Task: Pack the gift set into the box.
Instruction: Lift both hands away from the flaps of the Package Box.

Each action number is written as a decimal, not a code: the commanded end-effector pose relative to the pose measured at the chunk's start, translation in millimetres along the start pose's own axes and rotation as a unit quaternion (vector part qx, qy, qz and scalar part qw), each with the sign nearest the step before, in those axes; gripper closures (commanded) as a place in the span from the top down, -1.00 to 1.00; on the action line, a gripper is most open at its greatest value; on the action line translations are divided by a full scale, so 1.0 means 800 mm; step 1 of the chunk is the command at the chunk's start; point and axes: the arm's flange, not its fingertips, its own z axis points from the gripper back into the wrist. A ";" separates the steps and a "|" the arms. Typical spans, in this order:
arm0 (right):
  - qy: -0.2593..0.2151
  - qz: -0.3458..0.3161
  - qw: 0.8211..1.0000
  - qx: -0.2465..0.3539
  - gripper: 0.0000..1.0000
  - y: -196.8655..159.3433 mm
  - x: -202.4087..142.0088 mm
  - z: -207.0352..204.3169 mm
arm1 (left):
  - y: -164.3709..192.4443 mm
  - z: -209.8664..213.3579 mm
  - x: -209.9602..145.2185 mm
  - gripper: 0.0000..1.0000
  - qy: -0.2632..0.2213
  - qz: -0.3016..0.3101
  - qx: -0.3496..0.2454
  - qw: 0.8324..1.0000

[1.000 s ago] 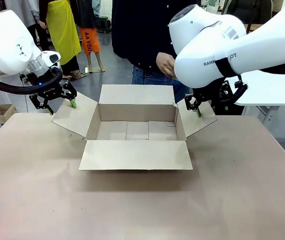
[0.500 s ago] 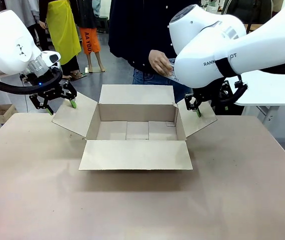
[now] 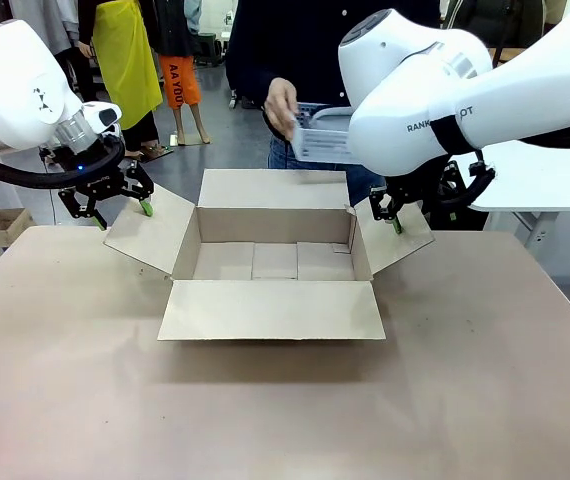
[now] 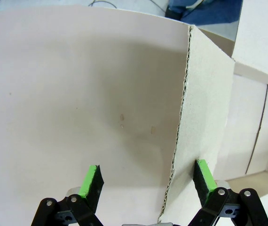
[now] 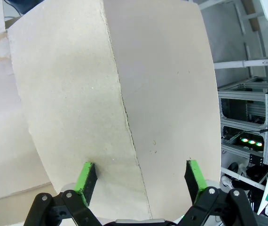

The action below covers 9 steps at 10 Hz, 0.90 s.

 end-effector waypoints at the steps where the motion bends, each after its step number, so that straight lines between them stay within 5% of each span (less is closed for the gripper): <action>1: -0.006 -0.005 1.000 -0.008 1.00 -0.002 0.001 0.002 | -0.001 0.002 0.000 1.00 0.000 0.006 0.008 1.000; 9: -0.006 -0.005 1.000 -0.008 1.00 -0.002 0.001 0.002 | -0.001 0.002 0.000 1.00 0.000 0.006 0.008 1.000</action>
